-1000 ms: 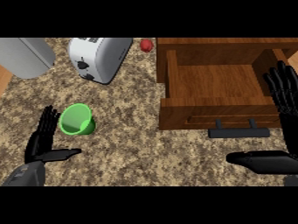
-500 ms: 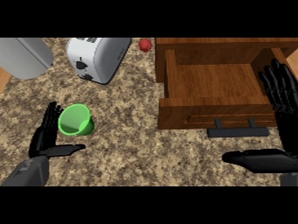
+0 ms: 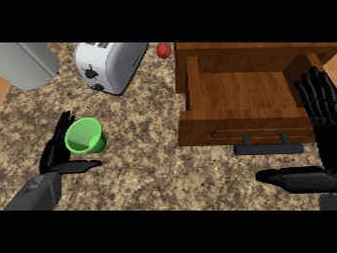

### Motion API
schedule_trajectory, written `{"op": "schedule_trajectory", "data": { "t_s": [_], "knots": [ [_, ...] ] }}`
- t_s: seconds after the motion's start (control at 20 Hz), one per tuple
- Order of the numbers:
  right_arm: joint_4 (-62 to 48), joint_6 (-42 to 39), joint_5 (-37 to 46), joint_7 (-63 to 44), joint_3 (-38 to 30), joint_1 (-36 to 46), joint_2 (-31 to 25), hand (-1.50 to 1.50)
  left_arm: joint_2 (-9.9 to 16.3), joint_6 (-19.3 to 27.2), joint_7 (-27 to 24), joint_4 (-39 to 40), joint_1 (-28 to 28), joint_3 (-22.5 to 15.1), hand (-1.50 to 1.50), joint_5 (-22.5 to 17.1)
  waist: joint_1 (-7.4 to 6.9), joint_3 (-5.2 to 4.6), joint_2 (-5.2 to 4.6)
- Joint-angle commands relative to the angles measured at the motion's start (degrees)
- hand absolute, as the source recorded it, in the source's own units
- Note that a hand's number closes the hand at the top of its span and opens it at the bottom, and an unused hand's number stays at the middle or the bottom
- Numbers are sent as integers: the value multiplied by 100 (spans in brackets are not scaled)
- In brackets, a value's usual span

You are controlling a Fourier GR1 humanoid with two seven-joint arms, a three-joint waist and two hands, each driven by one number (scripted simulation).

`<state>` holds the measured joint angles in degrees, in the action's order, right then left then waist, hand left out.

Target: Pick up the cup, place it into the drawer and close the drawer

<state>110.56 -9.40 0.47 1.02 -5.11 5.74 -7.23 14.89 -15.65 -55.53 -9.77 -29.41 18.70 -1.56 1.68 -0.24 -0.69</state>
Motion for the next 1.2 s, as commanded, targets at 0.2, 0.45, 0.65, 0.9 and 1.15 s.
{"op": "schedule_trajectory", "data": {
  "t_s": [0.2, 0.45, 0.65, 0.9, 1.15],
  "knots": [
    [-66, -14, 80, 236, 108, -256, 120, -150, -98, -1133, -400, -110, -99, 73, -150, -164, 4, 1, -2],
    [-2, -97, -139, -139, 17, 54, -9, -150, -311, -1427, -513, -179, 2, -74, 150, -76, 36, -8, -18],
    [-265, -103, -153, 174, -182, 102, -73, -150, -369, -1866, -328, -282, -88, -56, 150, -194, -2, -1, -11],
    [47, 3, -22, -234, -12, 59, -22, -150, -390, -1707, -461, -439, 12, 134, 150, -433, -36, 3, 22],
    [40, -255, -247, -49, -209, -126, -207, -150, -299, -1070, -738, -646, 200, 519, 150, -772, -59, 7, 29]
  ]
}}
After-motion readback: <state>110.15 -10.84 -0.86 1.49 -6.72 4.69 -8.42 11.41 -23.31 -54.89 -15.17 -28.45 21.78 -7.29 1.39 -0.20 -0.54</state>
